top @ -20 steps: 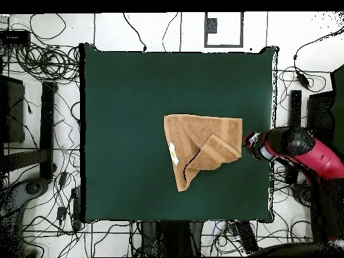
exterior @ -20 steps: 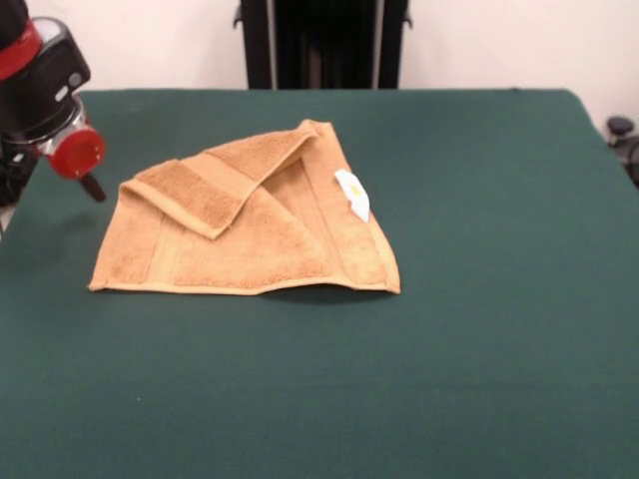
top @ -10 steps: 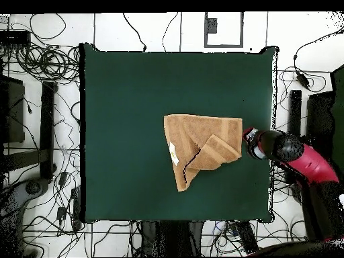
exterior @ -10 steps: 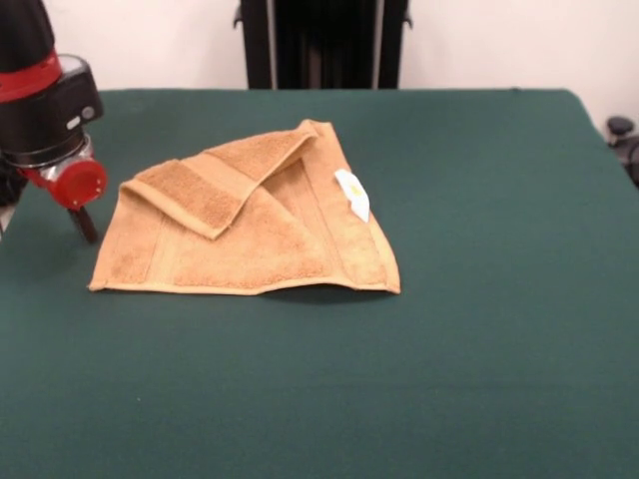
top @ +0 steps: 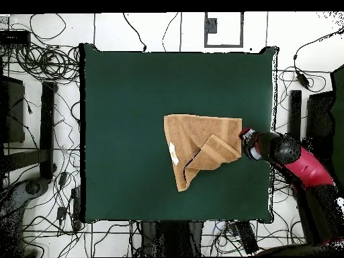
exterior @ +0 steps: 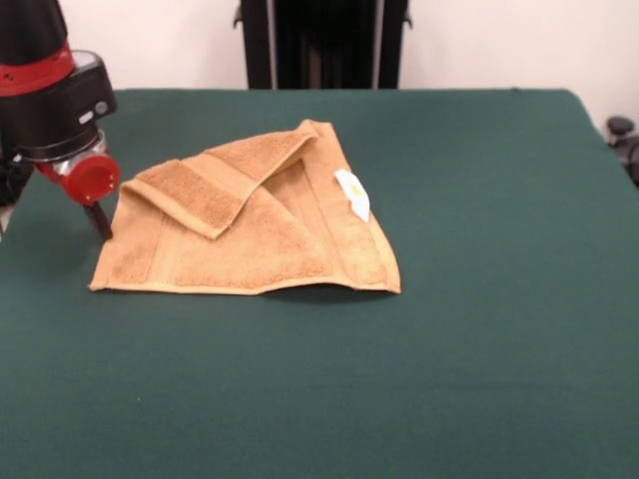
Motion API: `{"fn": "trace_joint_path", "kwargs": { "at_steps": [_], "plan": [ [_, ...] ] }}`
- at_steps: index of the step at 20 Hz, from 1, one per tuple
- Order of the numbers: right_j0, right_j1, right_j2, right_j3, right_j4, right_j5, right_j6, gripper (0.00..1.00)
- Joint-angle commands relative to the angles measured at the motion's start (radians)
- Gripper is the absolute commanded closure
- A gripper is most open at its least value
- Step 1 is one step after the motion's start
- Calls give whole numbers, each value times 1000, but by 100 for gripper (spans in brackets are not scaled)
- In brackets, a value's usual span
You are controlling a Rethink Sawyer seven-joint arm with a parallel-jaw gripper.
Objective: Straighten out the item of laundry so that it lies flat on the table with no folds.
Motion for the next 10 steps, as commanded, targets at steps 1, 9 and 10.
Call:
{"fn": "trace_joint_path", "kwargs": {
  "at_steps": [1,9,10],
  "plan": [
    [50,28,100,202,115,27,170,100],
    [59,22,82,223,154,14,139,100],
    [59,21,81,225,157,13,138,100]
  ]
}}
